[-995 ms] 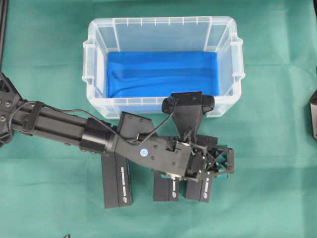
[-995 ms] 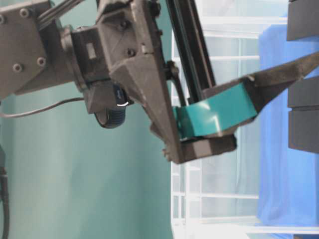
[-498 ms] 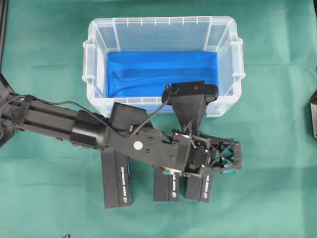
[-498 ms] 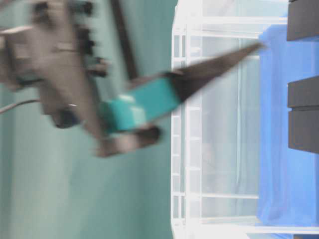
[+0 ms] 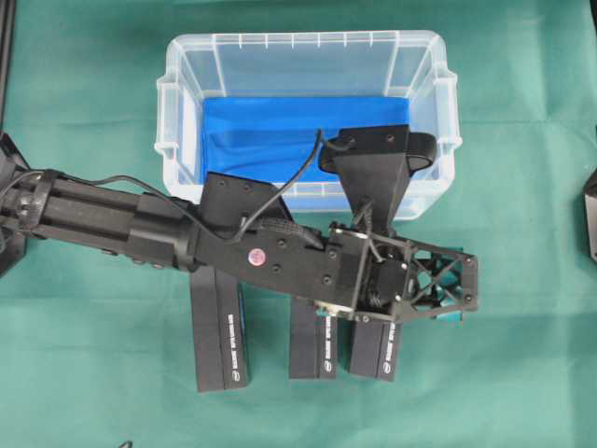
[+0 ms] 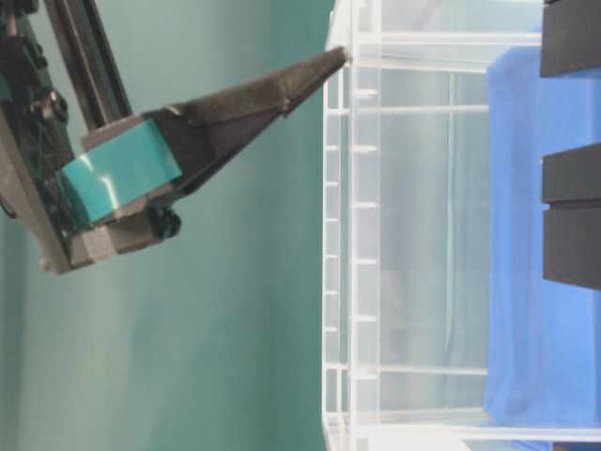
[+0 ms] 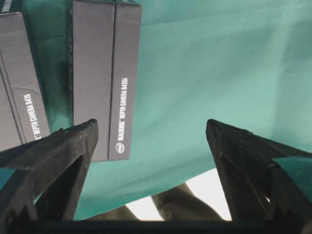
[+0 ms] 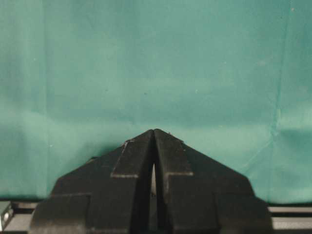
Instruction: Take the box out of the case with the left arm.
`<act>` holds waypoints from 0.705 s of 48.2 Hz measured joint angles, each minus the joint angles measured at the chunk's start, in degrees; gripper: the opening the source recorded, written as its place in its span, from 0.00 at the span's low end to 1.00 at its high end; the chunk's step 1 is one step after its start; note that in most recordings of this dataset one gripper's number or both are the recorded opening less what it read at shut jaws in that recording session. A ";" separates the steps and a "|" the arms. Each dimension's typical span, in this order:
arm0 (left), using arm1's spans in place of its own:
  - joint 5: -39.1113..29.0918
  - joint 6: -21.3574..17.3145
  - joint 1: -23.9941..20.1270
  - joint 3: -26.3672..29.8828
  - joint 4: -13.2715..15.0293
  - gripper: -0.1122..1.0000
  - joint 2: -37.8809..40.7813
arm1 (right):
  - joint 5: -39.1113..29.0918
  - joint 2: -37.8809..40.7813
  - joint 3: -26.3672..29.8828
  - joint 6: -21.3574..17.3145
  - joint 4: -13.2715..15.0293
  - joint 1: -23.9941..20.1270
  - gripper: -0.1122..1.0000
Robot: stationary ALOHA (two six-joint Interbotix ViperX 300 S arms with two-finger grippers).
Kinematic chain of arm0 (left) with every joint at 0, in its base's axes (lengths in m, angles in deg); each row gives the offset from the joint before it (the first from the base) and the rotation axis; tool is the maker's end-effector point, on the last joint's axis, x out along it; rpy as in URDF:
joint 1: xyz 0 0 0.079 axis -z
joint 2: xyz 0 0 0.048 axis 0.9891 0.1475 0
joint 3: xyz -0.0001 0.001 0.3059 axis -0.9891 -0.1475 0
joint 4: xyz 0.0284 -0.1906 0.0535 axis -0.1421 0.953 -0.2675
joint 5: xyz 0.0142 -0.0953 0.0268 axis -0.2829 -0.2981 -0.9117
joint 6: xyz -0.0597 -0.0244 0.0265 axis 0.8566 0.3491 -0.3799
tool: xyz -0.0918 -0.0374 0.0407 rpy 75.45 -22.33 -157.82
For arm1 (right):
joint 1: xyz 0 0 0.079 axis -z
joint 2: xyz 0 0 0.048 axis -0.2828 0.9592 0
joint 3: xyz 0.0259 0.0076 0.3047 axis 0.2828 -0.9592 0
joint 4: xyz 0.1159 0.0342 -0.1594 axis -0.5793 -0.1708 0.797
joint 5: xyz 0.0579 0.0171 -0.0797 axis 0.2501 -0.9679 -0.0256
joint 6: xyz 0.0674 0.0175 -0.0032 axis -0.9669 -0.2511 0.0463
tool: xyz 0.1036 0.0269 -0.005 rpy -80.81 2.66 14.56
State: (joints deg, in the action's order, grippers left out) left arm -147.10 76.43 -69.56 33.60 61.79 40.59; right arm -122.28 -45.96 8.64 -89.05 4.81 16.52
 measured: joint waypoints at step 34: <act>-10.28 -8.88 0.35 -11.25 0.18 0.93 -11.87 | -1.85 0.35 0.00 0.09 0.26 0.00 0.12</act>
State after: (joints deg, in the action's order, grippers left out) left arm -157.39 67.55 -69.21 22.35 61.97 28.72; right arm -124.13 -45.61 8.64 -88.96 5.07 16.52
